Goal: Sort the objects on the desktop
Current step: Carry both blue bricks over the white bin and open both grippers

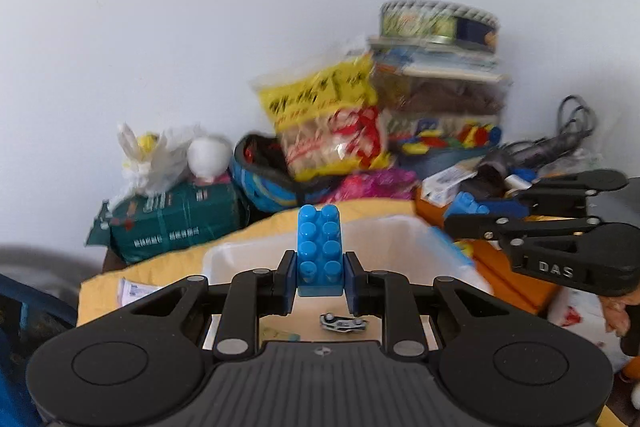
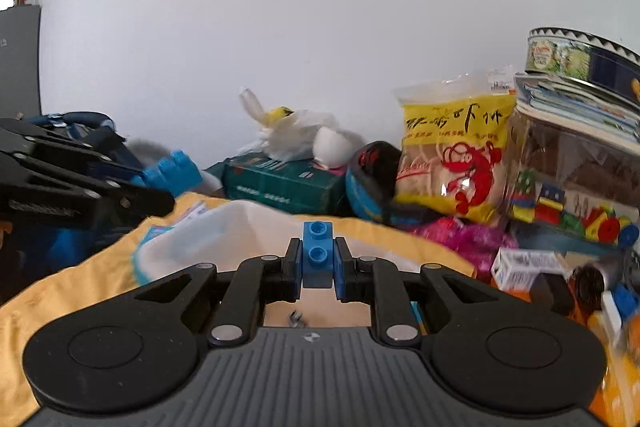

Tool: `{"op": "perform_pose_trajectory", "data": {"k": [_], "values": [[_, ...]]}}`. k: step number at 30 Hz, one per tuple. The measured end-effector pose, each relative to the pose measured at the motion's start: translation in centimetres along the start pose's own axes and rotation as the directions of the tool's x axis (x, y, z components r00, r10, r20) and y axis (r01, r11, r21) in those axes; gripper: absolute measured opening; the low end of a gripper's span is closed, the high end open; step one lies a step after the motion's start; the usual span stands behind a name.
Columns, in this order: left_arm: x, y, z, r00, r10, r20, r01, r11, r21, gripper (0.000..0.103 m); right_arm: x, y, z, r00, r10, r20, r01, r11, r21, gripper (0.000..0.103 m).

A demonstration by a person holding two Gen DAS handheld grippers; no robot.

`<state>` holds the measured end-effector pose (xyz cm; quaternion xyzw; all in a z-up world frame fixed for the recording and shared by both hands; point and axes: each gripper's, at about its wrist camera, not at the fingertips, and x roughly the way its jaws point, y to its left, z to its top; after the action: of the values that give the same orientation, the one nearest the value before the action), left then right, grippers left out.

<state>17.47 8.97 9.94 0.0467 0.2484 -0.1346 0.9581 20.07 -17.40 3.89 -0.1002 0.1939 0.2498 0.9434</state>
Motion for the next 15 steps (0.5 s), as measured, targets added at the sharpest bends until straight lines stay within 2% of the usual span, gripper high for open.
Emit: {"op": "perform_pose_trajectory", "data": {"k": [5, 7, 10, 12, 15], "values": [[5.4, 0.1, -0.9, 0.993, 0.034, -0.114, -0.035, 0.999, -0.004, 0.030, 3.9, -0.6, -1.4, 0.995, -0.019, -0.099, 0.023, 0.999, 0.035, 0.018], [6.2, 0.1, -1.4, 0.988, 0.026, -0.154, -0.031, 0.999, -0.031, 0.052, 4.2, -0.5, -1.9, 0.993, -0.025, -0.117, 0.027, 0.999, 0.018, 0.023], [4.9, 0.1, -2.4, 0.991, 0.025, -0.133, -0.031, 0.998, -0.049, 0.063, 3.0, -0.5, -2.4, 0.995, -0.012, -0.101, 0.014, 1.000, 0.019, 0.037], [3.9, 0.1, -2.8, 0.991, 0.055, -0.123, -0.060, 0.997, -0.044, 0.064, 1.9, -0.6, -2.5, 0.997, -0.014, -0.082, 0.016, 1.000, 0.026, 0.039], [1.4, -0.1, -3.6, 0.995, 0.057, -0.081, -0.061, 0.997, -0.051, 0.065, -0.3, -0.4, -3.0, 0.999, -0.010, -0.047, 0.012, 0.999, 0.047, 0.048]]}}
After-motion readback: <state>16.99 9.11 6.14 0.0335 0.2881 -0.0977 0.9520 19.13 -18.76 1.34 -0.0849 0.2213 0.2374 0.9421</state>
